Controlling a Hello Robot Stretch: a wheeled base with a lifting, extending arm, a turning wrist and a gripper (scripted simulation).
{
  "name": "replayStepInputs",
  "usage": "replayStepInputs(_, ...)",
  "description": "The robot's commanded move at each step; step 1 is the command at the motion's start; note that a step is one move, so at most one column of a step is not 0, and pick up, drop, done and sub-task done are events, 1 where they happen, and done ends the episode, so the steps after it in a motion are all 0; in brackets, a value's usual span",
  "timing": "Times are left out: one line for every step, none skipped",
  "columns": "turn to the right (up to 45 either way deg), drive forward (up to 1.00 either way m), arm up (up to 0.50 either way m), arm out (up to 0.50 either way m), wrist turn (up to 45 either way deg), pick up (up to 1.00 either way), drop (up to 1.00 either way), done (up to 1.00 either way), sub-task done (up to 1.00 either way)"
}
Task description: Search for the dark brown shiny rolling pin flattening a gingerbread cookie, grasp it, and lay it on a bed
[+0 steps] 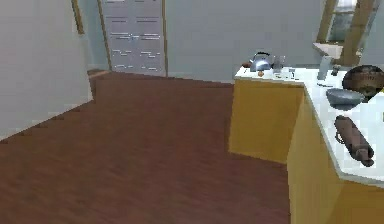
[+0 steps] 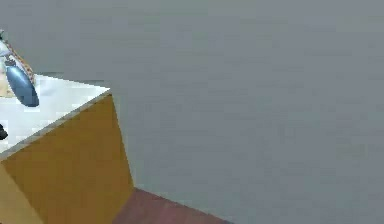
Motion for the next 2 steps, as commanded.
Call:
replayStepInputs(21.0,0.0,0.0,0.0,0.0,0.0,0.0,0.0,0.0)
replayStepInputs(0.0,0.5,0.0,0.0,0.0,0.0,0.0,0.0,0.0)
